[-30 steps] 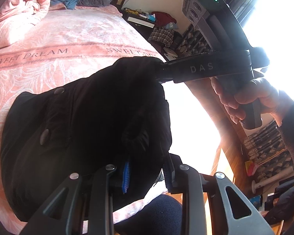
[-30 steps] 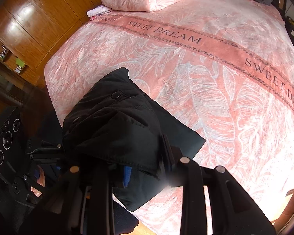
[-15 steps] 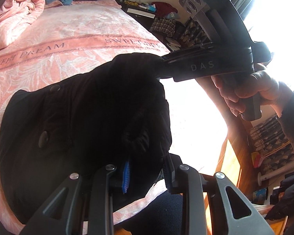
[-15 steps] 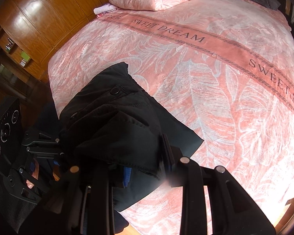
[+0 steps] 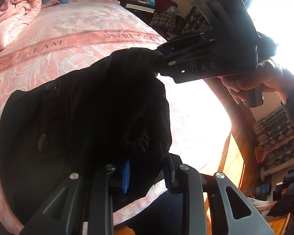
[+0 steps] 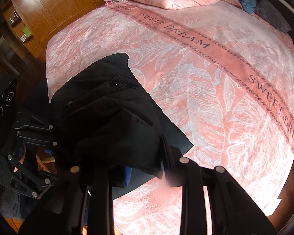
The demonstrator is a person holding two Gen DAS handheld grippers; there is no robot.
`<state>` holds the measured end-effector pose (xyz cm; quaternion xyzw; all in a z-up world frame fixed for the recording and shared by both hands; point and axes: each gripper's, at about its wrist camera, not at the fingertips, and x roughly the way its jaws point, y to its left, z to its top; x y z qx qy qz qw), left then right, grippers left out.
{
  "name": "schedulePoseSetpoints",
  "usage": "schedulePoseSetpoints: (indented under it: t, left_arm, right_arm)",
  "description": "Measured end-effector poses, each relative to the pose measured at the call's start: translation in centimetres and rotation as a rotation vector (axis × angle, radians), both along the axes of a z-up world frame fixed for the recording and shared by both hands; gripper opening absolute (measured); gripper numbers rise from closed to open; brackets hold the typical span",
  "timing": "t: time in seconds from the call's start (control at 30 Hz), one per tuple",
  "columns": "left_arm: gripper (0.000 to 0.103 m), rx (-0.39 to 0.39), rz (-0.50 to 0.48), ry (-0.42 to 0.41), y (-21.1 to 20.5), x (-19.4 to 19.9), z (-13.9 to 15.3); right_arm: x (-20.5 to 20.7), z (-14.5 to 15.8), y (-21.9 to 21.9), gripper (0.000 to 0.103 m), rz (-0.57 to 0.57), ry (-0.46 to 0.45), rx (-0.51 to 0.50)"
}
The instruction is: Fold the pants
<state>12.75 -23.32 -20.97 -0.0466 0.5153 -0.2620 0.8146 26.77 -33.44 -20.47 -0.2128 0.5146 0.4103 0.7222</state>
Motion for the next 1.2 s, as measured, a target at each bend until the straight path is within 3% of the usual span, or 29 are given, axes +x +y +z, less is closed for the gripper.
schedulePoseSetpoints:
  t: [0.23,0.43,0.87,1.2]
  left_arm:
    - [0.027,0.026,0.001,0.014,-0.6,0.0,-0.4]
    - [0.027,0.054,-0.006,0.028,-1.5,0.1,-1.2]
    - [0.027,0.174,-0.007,0.068,-4.7,0.8,-4.2]
    - [0.029,0.269,-0.025,0.058,-7.2,1.0,-5.6]
  right_arm:
    - [-2.2,0.0,1.1,0.025,0.122,-0.195,-0.116]
    - [-3.2,-0.8,1.3,0.025,0.207,-0.292,-0.189]
    - [-3.6,-4.3,0.5,0.025,0.306,-0.329,-0.282]
    - [-3.3,-6.8,-1.0,0.025,0.253,-0.306,-0.287]
